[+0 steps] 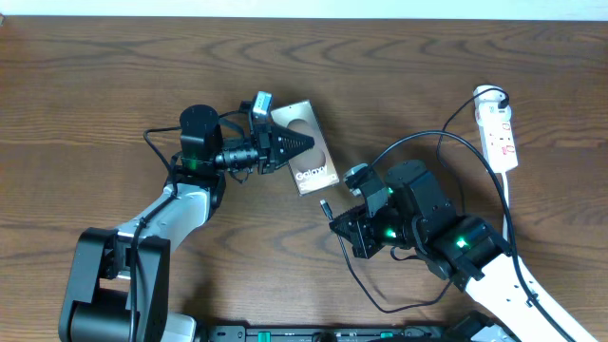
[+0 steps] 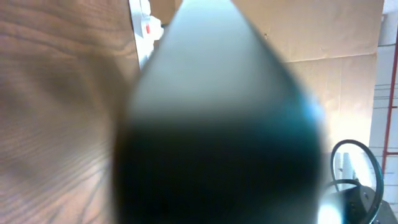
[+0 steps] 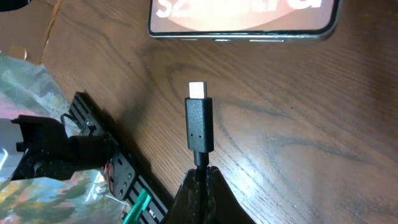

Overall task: Plug charger to phone and switch on socket
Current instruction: 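Grasp the USB-C connector with the right gripper and carry it toward the phone, then align the USB-C plug under the phone's bottom port with the right gripper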

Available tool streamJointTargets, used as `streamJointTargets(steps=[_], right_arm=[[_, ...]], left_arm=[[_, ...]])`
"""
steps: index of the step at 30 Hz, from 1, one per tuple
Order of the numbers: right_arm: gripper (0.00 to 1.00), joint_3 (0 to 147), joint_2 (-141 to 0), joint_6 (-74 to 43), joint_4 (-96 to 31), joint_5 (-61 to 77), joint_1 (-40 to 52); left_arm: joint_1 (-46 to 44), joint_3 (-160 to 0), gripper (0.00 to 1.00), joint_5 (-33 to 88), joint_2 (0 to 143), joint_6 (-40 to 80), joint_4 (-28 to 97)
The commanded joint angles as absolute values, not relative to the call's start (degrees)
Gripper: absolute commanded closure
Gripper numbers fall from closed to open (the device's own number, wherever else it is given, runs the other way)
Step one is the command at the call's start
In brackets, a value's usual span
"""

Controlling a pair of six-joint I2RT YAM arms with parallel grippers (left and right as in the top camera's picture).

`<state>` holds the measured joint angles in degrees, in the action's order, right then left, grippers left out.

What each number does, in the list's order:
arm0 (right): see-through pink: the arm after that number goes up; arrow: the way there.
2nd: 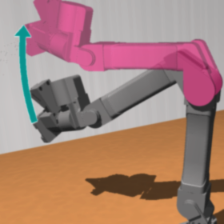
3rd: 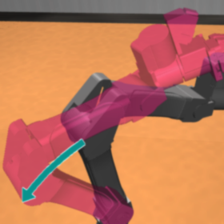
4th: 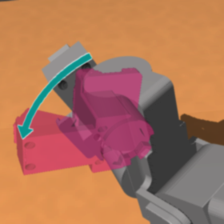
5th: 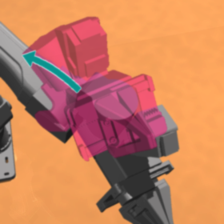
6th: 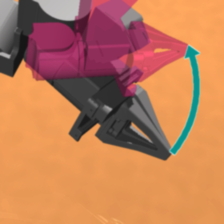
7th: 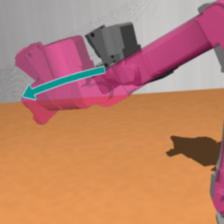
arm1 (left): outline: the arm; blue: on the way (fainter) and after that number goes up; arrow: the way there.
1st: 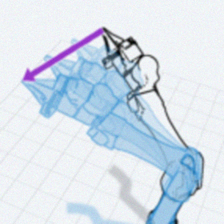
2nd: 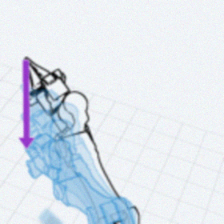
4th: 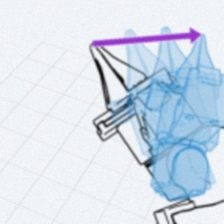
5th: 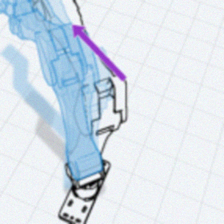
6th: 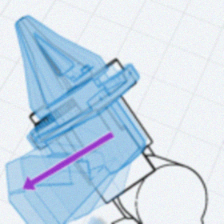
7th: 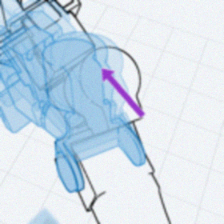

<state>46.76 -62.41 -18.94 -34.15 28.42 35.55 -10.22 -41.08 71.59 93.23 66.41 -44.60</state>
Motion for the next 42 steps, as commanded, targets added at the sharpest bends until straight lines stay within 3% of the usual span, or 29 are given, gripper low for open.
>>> streamJointTargets(steps=[1,42], right_arm=[[0.99,46.81,-62.26,-19.75,-33.8,26.24,35.99],[0.99,46.81,-66.17,-31.29,-28.6,27.33,36.1]], left_arm=[[-10.0,-42.61,0.93,70.96,92.9,63.55,-45.1],[-10.07,-42.61,0.93,70.02,92.9,72.1,-45.28]])
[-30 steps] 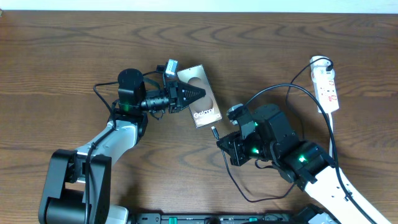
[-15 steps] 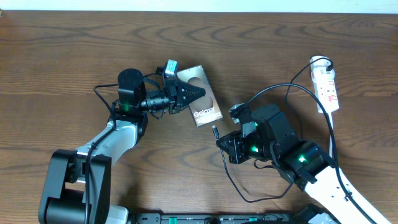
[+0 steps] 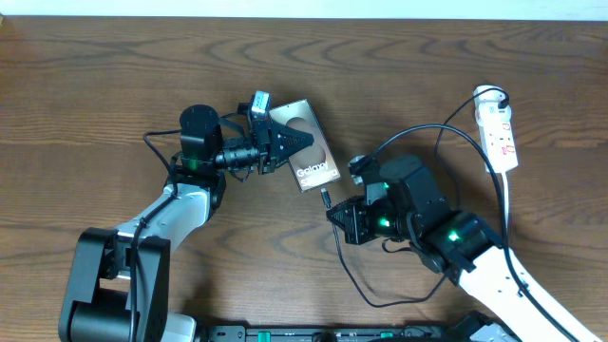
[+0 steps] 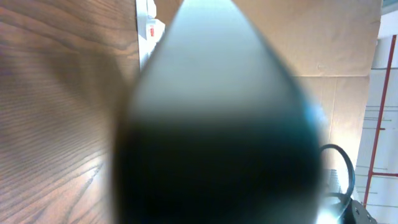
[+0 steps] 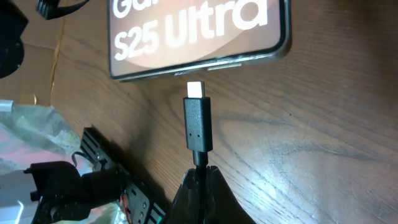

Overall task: Plug charger to phone and switch on socket
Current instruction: 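Align the USB-C plug under the phone's bottom port with the right gripper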

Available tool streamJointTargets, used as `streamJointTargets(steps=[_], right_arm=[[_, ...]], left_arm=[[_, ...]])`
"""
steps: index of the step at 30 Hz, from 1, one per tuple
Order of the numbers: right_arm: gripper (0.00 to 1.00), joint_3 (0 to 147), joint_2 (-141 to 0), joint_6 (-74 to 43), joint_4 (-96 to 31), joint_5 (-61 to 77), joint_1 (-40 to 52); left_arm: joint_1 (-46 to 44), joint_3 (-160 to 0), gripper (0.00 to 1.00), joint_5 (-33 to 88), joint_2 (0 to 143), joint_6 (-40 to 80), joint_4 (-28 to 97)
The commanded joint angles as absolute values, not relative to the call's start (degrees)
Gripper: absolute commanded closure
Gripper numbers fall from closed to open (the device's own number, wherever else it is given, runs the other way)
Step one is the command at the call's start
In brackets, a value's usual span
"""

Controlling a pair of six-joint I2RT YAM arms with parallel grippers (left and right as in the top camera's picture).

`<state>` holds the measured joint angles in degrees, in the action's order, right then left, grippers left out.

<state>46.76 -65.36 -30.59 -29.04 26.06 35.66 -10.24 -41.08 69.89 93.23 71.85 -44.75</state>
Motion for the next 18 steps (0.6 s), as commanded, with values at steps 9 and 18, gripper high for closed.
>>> streamJointTargets(steps=[9,18], right_arm=[[0.99,46.81,-66.22,-31.24,-28.03,28.18,36.1],[0.99,46.81,-66.22,-31.22,-28.49,28.86,36.1]], left_arm=[[-10.07,-42.61,0.93,70.04,92.9,67.51,-45.3],[-10.04,-42.61,0.93,71.4,92.9,64.25,-45.3]])
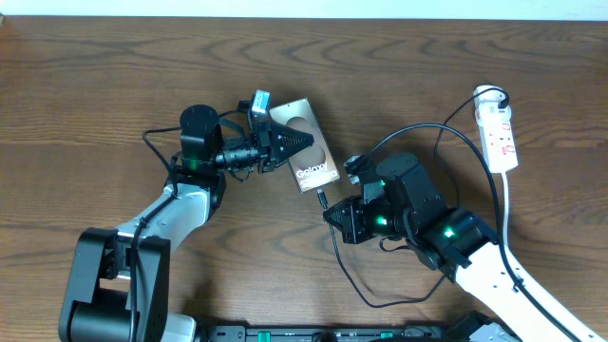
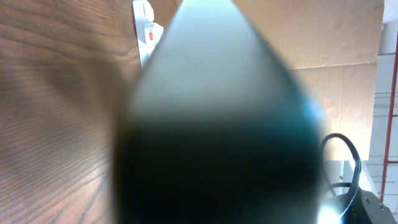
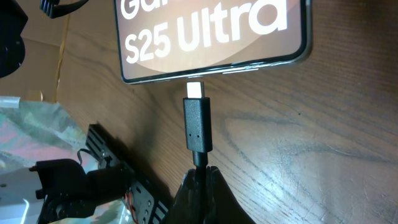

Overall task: Plug charger to phone and switch on socket
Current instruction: 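Align the USB-C plug under the phone's bottom port with the right gripper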

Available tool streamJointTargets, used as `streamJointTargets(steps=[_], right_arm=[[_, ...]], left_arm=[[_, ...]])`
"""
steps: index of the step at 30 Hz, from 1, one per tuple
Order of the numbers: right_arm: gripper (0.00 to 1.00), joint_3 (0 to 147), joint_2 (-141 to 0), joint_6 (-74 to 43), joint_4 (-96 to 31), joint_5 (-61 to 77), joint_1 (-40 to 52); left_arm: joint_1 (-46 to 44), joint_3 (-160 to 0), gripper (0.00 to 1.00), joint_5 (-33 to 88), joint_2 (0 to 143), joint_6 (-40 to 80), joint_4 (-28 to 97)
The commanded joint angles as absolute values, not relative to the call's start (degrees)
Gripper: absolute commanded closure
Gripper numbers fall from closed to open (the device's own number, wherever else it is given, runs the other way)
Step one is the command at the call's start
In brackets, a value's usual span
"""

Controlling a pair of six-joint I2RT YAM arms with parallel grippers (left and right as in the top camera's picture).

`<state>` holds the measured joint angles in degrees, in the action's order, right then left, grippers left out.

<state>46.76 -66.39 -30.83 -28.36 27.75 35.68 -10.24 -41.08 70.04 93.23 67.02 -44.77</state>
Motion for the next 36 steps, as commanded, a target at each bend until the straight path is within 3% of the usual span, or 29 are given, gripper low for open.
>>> streamJointTargets(steps=[1,36], right_arm=[[0.99,46.81,-66.22,-31.22,-28.64,28.86,36.1],[0.99,46.81,-63.9,-30.61,-30.22,27.29,36.21]], left_arm=[[-10.04,-42.61,0.93,71.42,92.9,64.07,-45.3],[-9.96,-42.61,0.93,70.96,92.9,68.01,-45.28]])
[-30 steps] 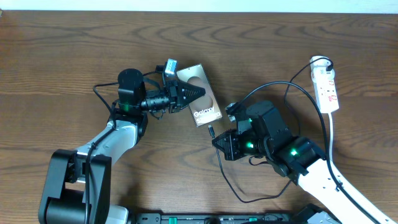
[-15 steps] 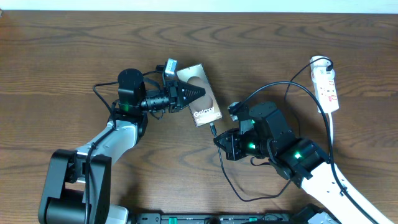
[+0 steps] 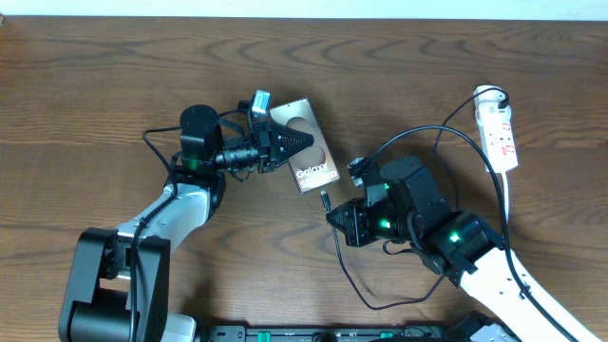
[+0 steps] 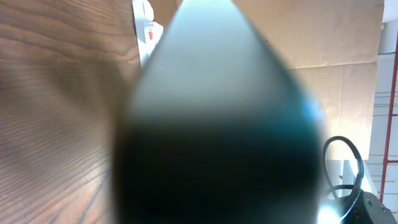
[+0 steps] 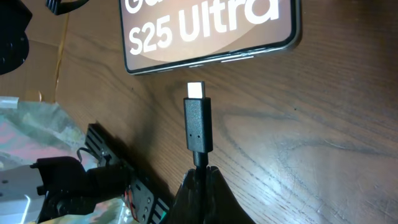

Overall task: Plug charger to phone and switch on socket
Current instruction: 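Align the USB-C plug under the phone's bottom port with the right gripper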

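Observation:
The phone [image 3: 306, 149], its screen reading "S25 Ultra", lies at the table's middle. My left gripper [image 3: 308, 142] is rolled on its side and shut on the phone's left edge; its own wrist view is mostly filled by a dark blur. My right gripper [image 5: 200, 171] is shut on the black charger cable just behind the USB-C plug [image 5: 198, 121]. The plug's metal tip points at the phone's [image 5: 205, 25] bottom edge, with a small gap between them. The white power strip [image 3: 498, 133] with a red switch lies at the far right.
The black cable [image 3: 446, 138] arcs from the power strip to my right arm, and a slack loop [image 3: 380, 296] lies near the table's front. A black rail [image 3: 313, 332] runs along the front edge. Cardboard [image 4: 329, 43] stands beyond the table.
The plug tip was right at the phone's bottom edge; now a small gap separates them, the right gripper having drawn back slightly. The left gripper and phone have not moved.
The plug first sat well short of the phone, held by my right gripper. Then it was close under the bottom edge, then touching that edge. Now it stands a little off again. The left gripper stayed shut on the phone throughout.

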Available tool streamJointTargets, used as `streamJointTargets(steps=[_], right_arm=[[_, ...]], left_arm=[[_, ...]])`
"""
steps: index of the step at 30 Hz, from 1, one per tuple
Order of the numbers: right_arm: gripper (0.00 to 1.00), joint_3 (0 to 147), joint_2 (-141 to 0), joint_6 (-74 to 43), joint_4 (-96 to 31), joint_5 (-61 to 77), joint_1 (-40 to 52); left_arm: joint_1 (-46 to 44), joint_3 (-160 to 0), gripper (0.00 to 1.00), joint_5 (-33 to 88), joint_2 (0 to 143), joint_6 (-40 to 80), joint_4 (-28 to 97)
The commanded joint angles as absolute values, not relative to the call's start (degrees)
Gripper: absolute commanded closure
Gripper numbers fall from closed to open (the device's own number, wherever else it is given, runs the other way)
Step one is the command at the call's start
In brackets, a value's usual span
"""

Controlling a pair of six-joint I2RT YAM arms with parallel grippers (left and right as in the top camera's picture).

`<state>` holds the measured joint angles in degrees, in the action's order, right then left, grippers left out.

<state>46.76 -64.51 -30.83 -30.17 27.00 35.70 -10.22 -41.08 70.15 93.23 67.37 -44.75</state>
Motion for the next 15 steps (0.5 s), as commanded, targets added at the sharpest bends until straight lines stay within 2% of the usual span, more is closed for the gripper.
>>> streamJointTargets(steps=[1,15], right_arm=[[0.99,46.81,-63.9,-30.61,-30.22,27.09,36.21],[0.99,46.81,-63.9,-30.59,-29.41,26.26,36.21]], left_arm=[[-9.96,-42.61,0.93,70.98,92.9,68.01,-45.3],[-9.96,-42.61,0.93,72.69,92.9,67.53,-45.3]])
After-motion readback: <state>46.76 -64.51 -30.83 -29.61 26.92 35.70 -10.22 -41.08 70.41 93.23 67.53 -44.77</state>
